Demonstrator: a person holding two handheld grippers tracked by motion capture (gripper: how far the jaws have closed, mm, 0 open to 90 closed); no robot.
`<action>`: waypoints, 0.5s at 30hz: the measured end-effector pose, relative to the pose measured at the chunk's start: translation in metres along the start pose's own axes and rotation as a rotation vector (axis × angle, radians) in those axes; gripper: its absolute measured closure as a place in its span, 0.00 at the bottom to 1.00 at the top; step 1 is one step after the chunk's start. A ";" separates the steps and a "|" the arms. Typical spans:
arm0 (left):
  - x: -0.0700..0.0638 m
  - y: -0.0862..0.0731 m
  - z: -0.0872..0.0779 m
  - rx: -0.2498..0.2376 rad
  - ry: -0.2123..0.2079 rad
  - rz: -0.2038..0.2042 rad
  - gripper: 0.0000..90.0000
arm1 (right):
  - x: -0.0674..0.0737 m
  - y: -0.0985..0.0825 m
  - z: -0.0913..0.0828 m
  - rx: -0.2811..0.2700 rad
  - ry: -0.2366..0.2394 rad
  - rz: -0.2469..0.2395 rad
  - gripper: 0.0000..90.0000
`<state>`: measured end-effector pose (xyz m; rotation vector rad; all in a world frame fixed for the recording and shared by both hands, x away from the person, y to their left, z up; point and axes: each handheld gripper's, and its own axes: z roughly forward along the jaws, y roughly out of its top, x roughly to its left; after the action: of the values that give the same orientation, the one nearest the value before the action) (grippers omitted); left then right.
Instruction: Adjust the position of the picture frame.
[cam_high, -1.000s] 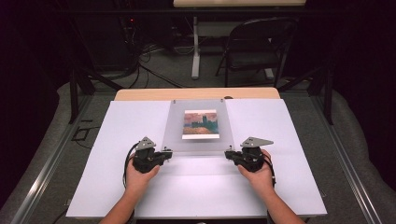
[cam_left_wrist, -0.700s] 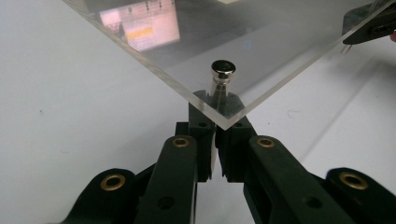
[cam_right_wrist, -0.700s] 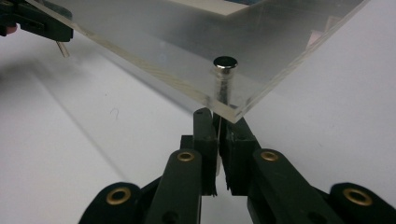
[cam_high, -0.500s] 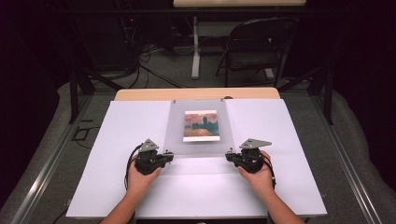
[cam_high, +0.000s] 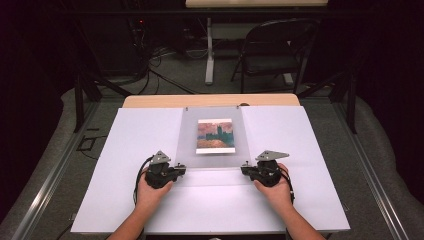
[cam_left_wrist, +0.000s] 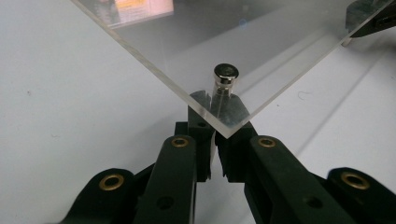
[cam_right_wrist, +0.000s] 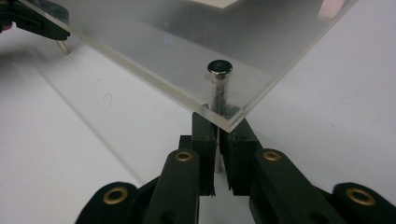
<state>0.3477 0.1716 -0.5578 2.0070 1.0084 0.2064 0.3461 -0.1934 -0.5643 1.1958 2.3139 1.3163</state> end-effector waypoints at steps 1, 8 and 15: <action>0.000 0.000 0.000 -0.001 0.005 -0.004 0.91 | 0.000 0.000 0.000 -0.005 0.005 0.010 0.93; -0.002 -0.002 -0.007 -0.029 0.016 -0.035 0.74 | 0.002 0.000 -0.007 -0.034 0.011 0.011 0.82; -0.007 -0.005 -0.017 -0.034 0.012 -0.016 0.55 | 0.012 0.000 -0.014 -0.023 -0.017 -0.034 0.66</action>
<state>0.3326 0.1788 -0.5495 1.9684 1.0222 0.2258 0.3307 -0.1930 -0.5540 1.1506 2.2909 1.3127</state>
